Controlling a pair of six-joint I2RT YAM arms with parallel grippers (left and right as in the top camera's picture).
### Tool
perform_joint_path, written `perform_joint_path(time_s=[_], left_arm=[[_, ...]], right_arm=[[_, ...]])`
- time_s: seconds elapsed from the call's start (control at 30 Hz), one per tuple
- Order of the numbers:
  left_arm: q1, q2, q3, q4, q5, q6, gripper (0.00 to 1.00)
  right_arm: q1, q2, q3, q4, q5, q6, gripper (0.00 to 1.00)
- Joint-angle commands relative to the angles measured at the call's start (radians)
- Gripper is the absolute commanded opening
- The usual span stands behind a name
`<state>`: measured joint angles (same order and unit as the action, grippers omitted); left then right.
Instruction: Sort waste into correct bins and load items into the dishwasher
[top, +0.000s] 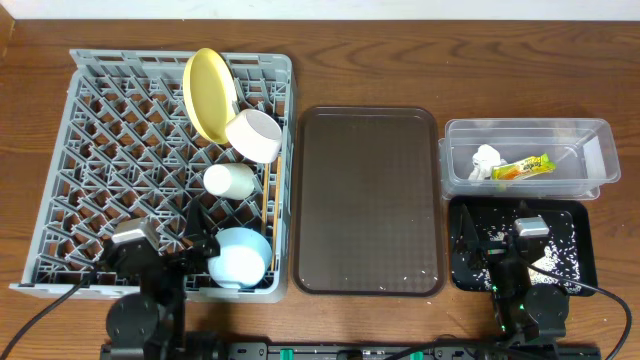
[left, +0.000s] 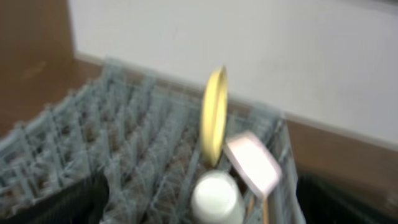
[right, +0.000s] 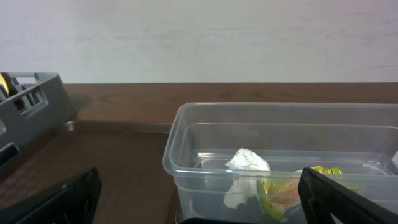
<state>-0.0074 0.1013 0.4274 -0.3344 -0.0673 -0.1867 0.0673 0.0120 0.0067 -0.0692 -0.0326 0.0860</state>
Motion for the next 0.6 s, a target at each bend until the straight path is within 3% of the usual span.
perform_joint_path(time_s=[0.0,0.2,0.3,0.43,0.57], left_arm=[[0.004,-0.066,-0.102,0.182,0.067,-0.018,0.97],[0.002,-0.1,-0.276,0.614,0.084,-0.024,0.98],[0.002,-0.1,-0.344,0.722,0.083,-0.034,0.97],[0.002,-0.1,-0.417,0.734,0.083,-0.062,0.97],[0.0,-0.1,-0.423,0.635,0.083,-0.07,0.97]], right_arm=[[-0.015,-0.007,-0.001,-0.005,0.003,-0.013,0.99],[-0.015,-0.007,-0.001,-0.005,0.003,-0.013,0.99],[-0.015,-0.007,-0.001,-0.005,0.003,-0.013,0.99],[-0.015,-0.007,-0.001,-0.005,0.003,-0.013,0.99],[-0.015,-0.007,-0.001,-0.005,0.003,-0.013,0.99]])
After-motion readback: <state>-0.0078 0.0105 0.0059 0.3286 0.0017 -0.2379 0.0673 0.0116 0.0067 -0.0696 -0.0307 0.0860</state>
